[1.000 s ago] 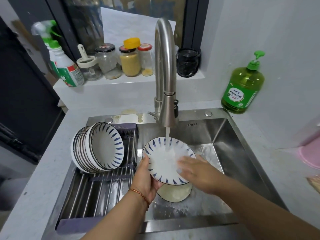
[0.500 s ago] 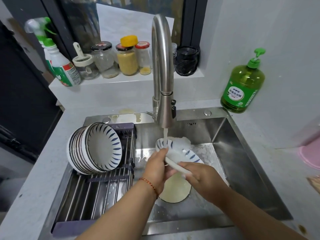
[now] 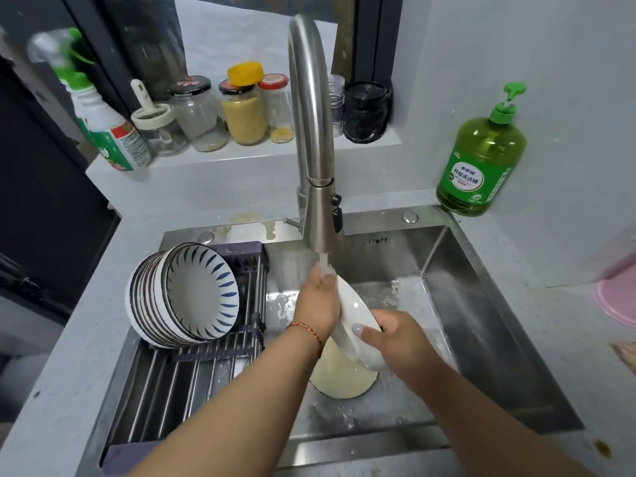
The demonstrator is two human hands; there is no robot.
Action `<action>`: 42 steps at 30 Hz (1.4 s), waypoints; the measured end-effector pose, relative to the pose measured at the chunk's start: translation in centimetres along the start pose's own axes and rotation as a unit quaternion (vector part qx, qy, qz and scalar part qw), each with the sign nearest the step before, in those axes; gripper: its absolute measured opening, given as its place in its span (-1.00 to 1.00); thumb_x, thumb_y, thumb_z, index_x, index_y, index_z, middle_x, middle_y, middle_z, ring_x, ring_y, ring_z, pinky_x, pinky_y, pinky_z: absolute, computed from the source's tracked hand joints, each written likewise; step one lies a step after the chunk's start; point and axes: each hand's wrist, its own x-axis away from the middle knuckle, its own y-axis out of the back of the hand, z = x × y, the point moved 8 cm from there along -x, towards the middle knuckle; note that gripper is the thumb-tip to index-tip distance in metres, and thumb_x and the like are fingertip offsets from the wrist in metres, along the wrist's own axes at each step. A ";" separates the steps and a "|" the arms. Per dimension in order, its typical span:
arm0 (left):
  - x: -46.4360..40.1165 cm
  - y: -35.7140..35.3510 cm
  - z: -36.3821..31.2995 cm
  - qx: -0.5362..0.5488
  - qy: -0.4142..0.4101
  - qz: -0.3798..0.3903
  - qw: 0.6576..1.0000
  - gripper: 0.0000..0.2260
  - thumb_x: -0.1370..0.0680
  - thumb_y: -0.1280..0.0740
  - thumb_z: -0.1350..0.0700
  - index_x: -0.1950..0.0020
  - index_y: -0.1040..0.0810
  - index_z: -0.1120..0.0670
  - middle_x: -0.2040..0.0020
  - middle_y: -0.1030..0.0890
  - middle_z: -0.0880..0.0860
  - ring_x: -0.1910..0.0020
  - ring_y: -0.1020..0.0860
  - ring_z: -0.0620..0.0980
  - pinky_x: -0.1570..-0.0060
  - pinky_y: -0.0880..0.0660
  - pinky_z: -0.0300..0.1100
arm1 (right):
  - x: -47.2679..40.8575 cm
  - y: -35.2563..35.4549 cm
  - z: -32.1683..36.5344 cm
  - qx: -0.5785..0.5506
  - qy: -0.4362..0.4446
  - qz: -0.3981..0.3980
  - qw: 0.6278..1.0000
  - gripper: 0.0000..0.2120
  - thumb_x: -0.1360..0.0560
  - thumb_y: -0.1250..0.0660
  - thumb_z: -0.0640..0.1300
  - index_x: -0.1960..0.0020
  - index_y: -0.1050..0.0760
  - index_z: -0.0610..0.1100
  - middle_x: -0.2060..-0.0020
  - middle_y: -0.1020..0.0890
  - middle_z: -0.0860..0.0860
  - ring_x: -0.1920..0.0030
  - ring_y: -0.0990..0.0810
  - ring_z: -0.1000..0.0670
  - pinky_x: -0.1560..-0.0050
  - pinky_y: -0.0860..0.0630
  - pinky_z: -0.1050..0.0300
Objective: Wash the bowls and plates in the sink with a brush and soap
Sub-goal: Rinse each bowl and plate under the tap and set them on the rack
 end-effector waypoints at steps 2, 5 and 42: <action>-0.5 0.1 0.3 -0.001 0.011 0.010 1.000 -0.77 -0.63 -0.07 0.09 -0.10 -0.51 0.07 -0.03 -0.57 0.08 -0.05 -0.51 0.10 -0.13 -0.44 -0.04 | -0.1 0.2 -0.1 -0.030 -0.012 0.006 0.999 -0.91 -0.50 -0.38 -0.20 0.08 -0.60 -0.23 0.33 -0.59 -0.08 0.33 -0.55 -0.04 0.38 -0.47 0.14; -1.1 0.6 1.1 -0.003 0.039 0.002 0.999 -0.74 -0.62 -0.03 0.12 -0.16 -0.47 0.01 -0.12 -0.55 0.07 -0.16 -0.50 0.13 -0.25 -0.43 0.02 | -0.1 0.6 0.2 -0.071 -0.007 0.009 0.997 -0.88 -0.42 -0.43 -0.14 0.10 -0.63 -0.19 0.26 -0.64 -0.14 0.27 -0.61 -0.09 0.33 -0.53 0.06; 0.7 4.2 7.8 0.483 0.197 -0.031 0.853 -0.58 -0.45 -0.42 0.15 -0.29 -0.51 0.24 -0.16 -0.62 0.25 -0.18 -0.57 0.26 -0.20 -0.45 0.29 | -0.2 -5.4 0.4 0.356 0.138 -0.071 0.922 -0.25 -0.47 0.19 0.31 -0.55 0.20 -0.03 -0.51 0.17 0.14 -0.50 0.26 0.18 -0.50 0.22 0.21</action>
